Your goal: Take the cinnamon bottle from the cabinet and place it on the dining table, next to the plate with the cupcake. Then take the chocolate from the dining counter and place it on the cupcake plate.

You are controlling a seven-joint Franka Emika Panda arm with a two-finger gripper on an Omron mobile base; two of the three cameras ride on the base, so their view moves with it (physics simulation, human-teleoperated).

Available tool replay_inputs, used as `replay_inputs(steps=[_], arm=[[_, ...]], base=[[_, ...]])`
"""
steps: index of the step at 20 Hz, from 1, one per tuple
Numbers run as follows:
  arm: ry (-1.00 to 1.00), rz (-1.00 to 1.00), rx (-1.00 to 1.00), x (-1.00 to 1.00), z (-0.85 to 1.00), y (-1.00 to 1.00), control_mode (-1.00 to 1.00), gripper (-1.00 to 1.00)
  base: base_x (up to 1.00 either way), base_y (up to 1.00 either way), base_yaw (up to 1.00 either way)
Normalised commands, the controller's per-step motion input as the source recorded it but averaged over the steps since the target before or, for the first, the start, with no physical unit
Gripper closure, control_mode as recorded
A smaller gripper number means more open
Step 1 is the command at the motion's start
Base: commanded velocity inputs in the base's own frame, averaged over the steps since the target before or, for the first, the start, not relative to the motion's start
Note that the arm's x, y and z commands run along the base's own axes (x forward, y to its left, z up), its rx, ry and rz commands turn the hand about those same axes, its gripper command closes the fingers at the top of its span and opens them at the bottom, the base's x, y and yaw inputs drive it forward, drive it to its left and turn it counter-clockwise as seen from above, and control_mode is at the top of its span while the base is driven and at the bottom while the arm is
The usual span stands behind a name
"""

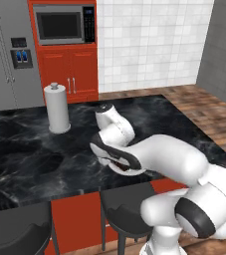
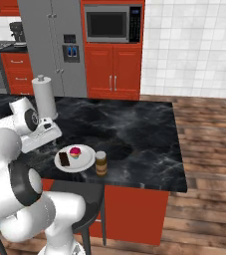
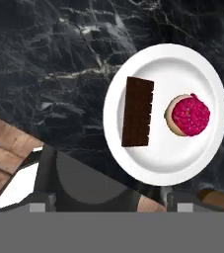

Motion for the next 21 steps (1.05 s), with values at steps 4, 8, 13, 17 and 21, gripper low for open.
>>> replay_inputs(steps=[4, 8, 13, 17, 21], arm=[[-0.29, 0.06, -0.19, -0.99, 0.58, 0.51, -1.0, -1.0], [-0.34, 0.06, -0.28, -1.0, 0.3, 0.52, -1.0, -1.0], [-0.06, -0.01, -0.03, -0.12, 0.01, 0.08, -1.0, -1.0], [0.0, 0.0, 0.0, 0.0, 0.0, 0.0, -1.0, -1.0], [0.0, 0.0, 0.0, 0.0, 0.0, 0.0, -1.0, -1.0]], base=[[0.0, 0.0, 0.0], [0.0, 0.0, 0.0], [0.0, 0.0, 0.0], [0.0, 0.0, 0.0], [0.0, 0.0, 0.0]])
